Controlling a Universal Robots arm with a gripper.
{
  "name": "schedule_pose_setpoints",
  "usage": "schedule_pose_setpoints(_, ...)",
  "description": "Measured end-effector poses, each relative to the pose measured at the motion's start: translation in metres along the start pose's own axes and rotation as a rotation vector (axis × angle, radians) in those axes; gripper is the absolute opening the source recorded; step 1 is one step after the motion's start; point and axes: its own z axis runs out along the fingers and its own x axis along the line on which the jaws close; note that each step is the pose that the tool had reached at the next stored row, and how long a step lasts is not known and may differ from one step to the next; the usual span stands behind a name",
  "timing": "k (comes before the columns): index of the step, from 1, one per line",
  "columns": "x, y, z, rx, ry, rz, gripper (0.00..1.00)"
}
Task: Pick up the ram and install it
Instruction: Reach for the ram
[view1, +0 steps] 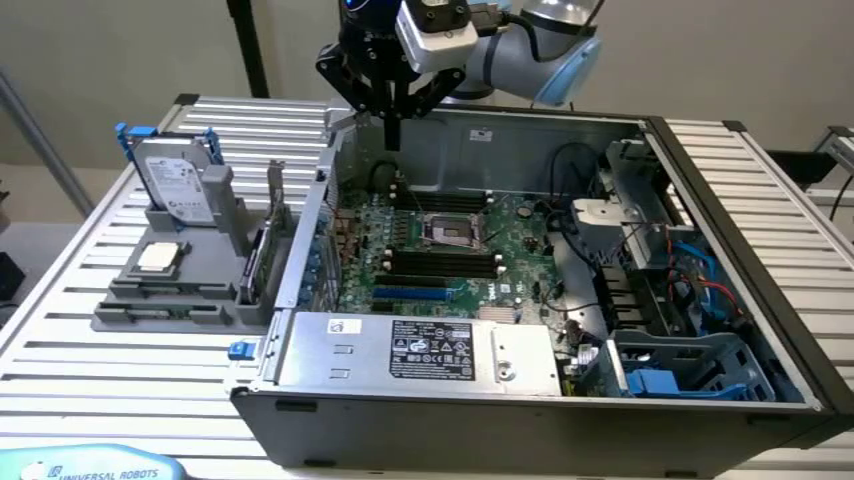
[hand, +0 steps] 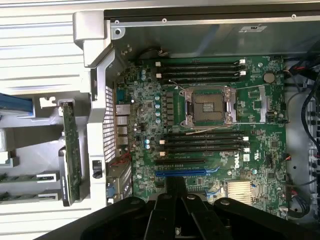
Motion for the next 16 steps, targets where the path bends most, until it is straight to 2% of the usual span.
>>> schedule_pose_setpoints(3,0.005,-0.0038,-0.0003,-0.0003,0.0,0.0,0.11)
schedule_pose_setpoints(9,0.031,-0.0147,-0.0012,-0.0006,0.0,0.0,0.11)
schedule_pose_setpoints(16,0.063,-0.0229,-0.0015,-0.0006,0.0,0.0,0.11)
